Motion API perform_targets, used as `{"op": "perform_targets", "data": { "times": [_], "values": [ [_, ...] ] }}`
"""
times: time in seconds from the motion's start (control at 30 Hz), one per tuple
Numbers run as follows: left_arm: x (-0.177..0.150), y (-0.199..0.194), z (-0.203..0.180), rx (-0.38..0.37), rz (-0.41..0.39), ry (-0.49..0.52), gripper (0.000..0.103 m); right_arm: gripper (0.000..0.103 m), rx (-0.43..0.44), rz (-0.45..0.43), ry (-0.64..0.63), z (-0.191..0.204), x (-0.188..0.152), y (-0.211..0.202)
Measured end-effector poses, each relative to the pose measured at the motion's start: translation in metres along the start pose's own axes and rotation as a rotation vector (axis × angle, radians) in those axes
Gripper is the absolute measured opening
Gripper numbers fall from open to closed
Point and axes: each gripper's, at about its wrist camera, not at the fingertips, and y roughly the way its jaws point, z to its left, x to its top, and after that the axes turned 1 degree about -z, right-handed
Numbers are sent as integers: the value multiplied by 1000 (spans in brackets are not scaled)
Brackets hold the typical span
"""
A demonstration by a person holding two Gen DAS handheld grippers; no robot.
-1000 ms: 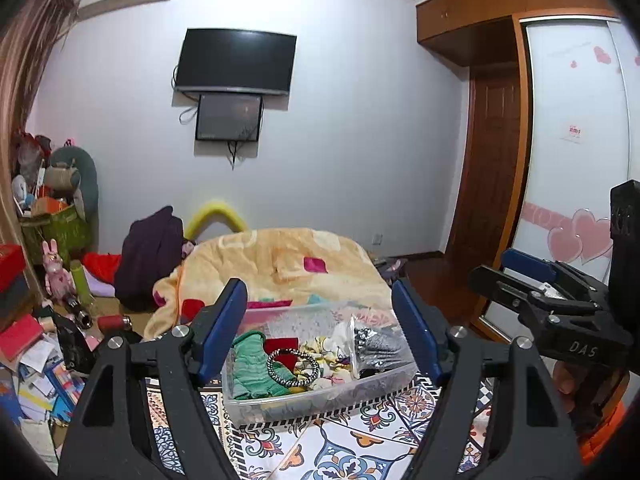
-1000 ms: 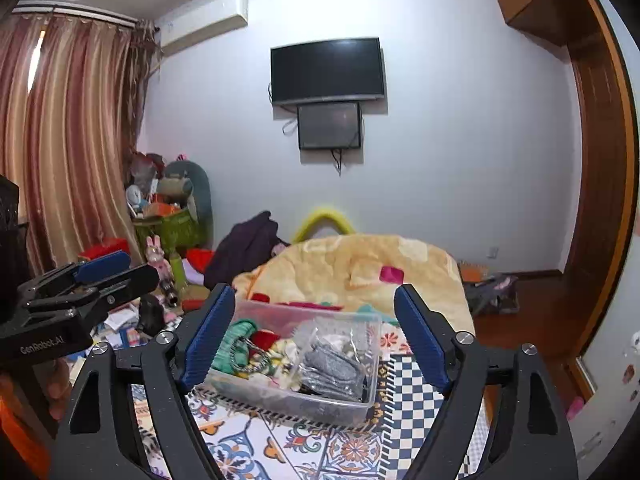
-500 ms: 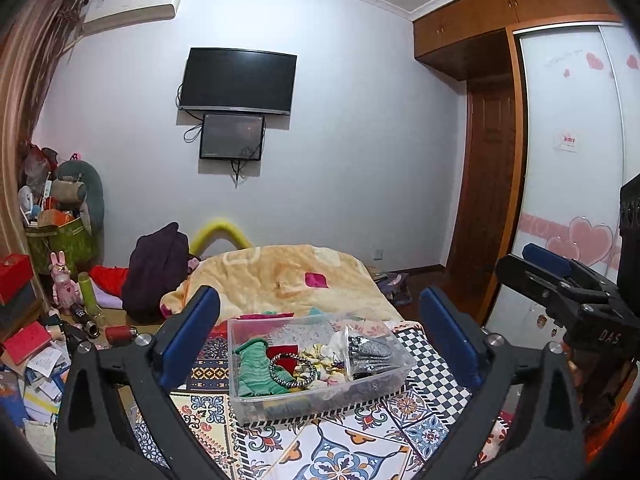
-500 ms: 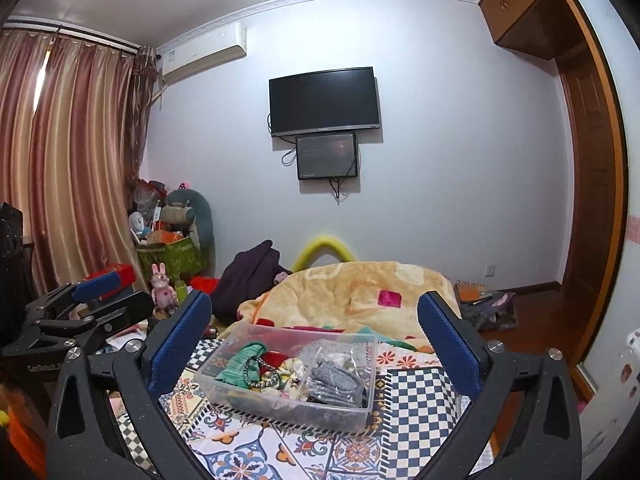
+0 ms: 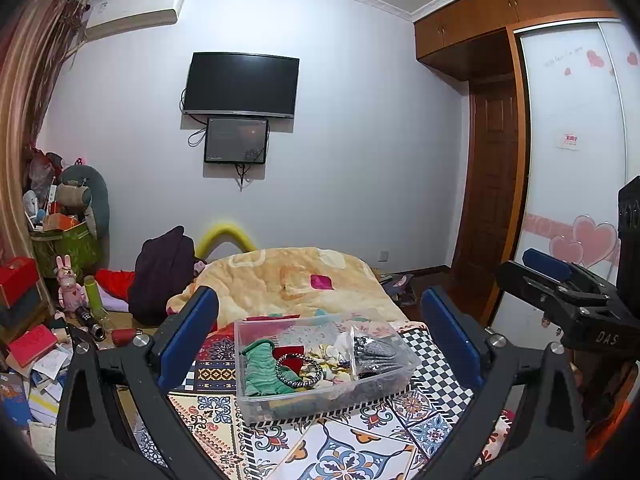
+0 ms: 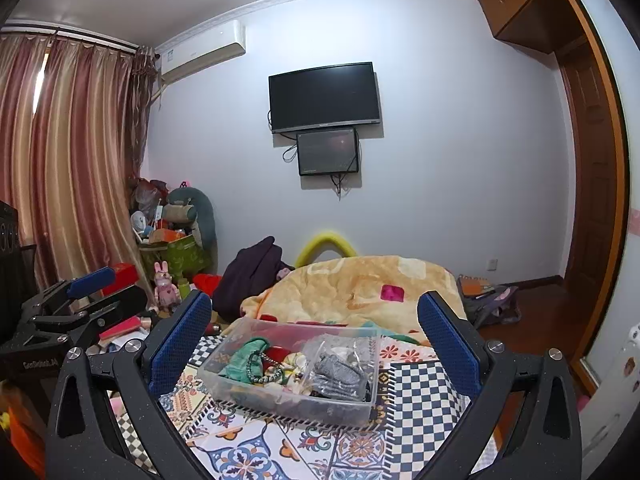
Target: Organize soft objects
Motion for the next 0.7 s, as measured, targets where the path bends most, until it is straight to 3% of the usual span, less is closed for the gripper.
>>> {"op": "perform_targets", "data": {
  "times": [0.7],
  "values": [
    [0,-2,2,2,-7,10,103,103,2,5,-2,0,-4,-1]
  ]
}}
